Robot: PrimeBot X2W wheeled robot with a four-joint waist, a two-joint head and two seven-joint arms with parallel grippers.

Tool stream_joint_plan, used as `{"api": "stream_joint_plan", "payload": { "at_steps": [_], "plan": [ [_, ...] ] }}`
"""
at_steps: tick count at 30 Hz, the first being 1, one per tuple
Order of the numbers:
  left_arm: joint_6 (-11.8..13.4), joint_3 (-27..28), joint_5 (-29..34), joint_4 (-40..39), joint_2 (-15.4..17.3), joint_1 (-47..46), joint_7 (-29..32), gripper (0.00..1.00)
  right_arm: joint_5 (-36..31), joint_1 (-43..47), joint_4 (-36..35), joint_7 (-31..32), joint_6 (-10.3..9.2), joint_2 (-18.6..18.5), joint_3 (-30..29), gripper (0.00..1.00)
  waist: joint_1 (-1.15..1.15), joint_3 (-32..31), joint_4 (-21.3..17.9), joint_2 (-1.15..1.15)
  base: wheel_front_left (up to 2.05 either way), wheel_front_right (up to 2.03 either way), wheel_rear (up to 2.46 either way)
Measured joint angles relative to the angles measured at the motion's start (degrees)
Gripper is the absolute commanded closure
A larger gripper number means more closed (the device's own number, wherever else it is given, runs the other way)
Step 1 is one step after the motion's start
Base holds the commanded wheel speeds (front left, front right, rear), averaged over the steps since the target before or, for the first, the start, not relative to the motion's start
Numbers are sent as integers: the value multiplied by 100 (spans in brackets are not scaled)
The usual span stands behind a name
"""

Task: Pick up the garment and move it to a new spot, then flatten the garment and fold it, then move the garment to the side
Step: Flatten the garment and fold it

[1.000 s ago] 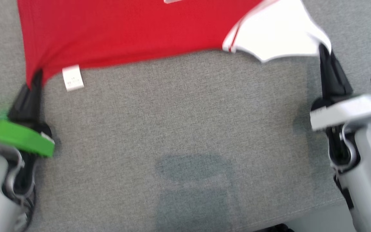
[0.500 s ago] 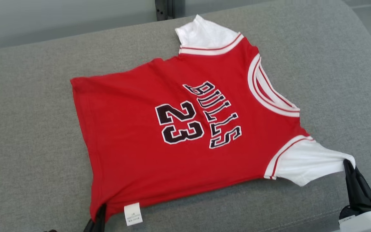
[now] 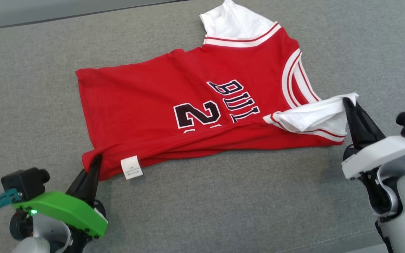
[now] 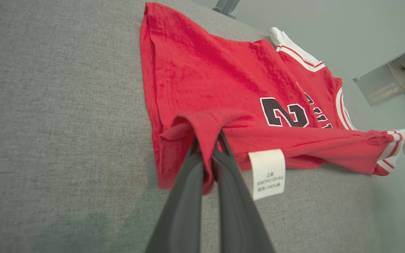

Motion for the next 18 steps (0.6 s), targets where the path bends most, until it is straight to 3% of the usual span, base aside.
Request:
{"api": "stream_joint_plan", "payload": {
  "at_steps": [2,3,4,5,14,18],
  "plan": [
    [-1,-97,46,260,-43,-309,157,90,-121,-271,249,55,-1,-57,147,100,0,40,71,0,0,0,0],
    [-11,-151,44,405,-89,-444,246,80,-166,-392,383,107,-1,-83,238,100,0,55,111,0,0,0,0],
    [-23,-200,44,534,-143,-530,301,62,-212,-478,493,81,-1,-78,266,69,0,65,143,0,0,0,0],
    [-31,-253,54,643,-170,-593,348,1,-261,-571,586,9,-1,-64,264,0,0,73,169,0,0,0,0],
    [-208,59,-26,922,-148,-560,-48,0,-545,-572,625,-259,-2,-361,242,0,0,-38,176,0,0,0,0],
    [-304,29,-249,638,20,73,73,0,-537,29,220,201,-3,-669,255,0,0,-119,116,0,0,0,0]
  ]
}}
